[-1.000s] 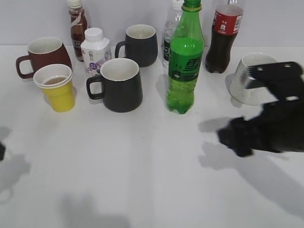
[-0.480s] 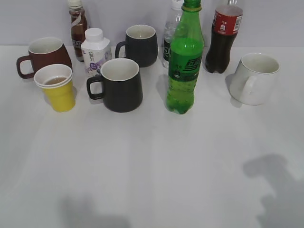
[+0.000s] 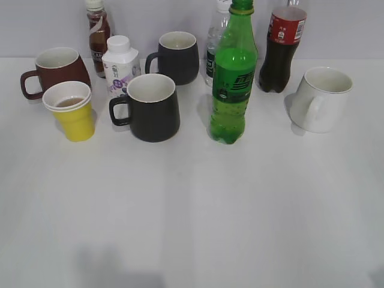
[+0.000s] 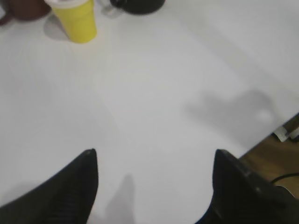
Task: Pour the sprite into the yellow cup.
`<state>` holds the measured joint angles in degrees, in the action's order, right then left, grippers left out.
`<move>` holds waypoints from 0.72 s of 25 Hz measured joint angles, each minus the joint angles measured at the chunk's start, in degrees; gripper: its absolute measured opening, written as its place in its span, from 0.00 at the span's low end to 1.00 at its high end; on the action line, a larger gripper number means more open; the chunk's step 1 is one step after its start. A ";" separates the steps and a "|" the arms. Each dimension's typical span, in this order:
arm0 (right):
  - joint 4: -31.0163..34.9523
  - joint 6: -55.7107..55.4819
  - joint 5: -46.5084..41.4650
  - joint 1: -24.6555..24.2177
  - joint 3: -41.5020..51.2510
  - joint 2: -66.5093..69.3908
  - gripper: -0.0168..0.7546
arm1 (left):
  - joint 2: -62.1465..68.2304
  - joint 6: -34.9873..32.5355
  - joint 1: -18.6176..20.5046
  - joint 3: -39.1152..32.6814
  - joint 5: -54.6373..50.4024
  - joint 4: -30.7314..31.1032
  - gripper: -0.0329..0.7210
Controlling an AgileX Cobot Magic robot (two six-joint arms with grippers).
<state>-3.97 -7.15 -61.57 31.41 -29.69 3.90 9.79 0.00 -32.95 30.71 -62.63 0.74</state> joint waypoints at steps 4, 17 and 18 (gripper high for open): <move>-0.32 2.34 0.85 0.00 0.91 -3.90 0.66 | 0.06 0.00 0.00 -0.85 1.16 0.19 0.81; -0.42 2.94 1.53 0.00 1.09 -3.76 0.65 | 0.06 0.00 0.00 -0.92 1.27 0.31 0.81; -0.42 2.94 1.53 0.00 1.09 -3.76 0.65 | 0.06 0.00 0.00 -0.92 1.27 0.31 0.81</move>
<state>-4.40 -4.21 -60.04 31.41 -28.60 0.14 9.85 0.00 -32.95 29.79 -61.36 1.06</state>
